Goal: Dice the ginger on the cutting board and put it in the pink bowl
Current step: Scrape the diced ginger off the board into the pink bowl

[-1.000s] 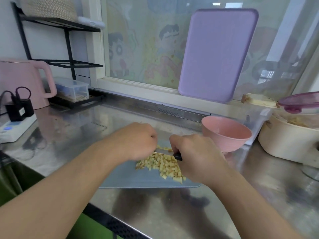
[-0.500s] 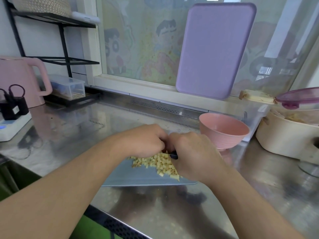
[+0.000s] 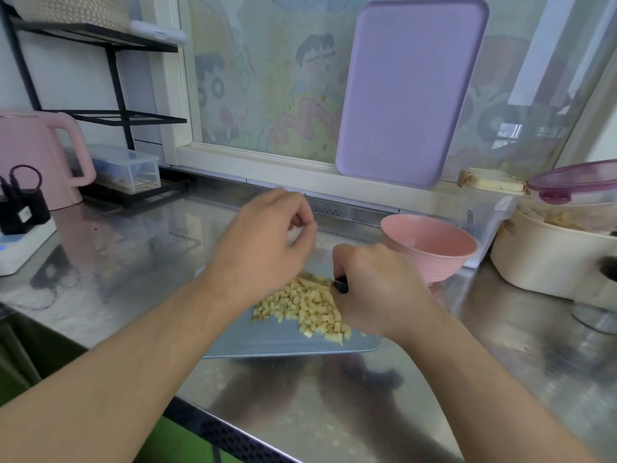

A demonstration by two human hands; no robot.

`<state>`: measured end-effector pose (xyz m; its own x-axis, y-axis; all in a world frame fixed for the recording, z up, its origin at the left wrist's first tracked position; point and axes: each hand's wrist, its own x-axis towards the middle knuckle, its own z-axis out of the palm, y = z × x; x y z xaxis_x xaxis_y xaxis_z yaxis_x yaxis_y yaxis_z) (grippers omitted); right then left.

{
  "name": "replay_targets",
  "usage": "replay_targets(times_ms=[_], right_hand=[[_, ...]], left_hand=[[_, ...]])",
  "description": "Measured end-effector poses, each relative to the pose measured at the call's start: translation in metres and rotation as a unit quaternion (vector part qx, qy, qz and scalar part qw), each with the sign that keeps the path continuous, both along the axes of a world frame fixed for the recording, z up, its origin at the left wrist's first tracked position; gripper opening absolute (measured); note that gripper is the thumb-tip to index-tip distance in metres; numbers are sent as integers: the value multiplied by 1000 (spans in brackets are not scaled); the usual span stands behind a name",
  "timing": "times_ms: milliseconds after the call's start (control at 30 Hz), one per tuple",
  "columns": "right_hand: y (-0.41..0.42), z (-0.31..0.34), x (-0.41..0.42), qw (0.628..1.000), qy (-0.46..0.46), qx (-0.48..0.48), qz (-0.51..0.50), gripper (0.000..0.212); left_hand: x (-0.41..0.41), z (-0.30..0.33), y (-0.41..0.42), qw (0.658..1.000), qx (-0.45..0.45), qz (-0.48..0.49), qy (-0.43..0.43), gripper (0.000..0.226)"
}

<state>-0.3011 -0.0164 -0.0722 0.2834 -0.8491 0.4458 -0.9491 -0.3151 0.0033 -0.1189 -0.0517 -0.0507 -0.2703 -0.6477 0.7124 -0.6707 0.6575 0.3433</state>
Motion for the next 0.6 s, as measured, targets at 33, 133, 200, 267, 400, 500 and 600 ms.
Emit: replay_targets(times_ms=[33, 133, 200, 267, 400, 500, 600], right_hand=[[-2, -1, -2, 1000, -25, 2, -5, 17], [-10, 0, -11, 990, -135, 31, -33, 25], [-13, 3, -17, 971, -222, 65, -51, 19], [-14, 4, -21, 935, -335, 105, -57, 18], [-13, 4, -26, 831, -528, 164, -59, 18], [-11, 5, -31, 818, -546, 166, -72, 18], [-11, 11, -41, 823, -534, 177, -77, 13]], left_hand=[[1, 0, 5, 998, -43, 3, 40, 5], [3, -4, 18, 990, -59, 17, 129, 7], [2, -19, 23, 990, -23, 5, 142, 8], [-1, -40, 26, 992, 52, -33, 110, 11], [-18, -79, 24, 984, 136, -114, -21, 12], [-29, -92, 22, 980, 131, -142, -48, 20], [-33, -98, 20, 981, 99, -135, -94, 20]])
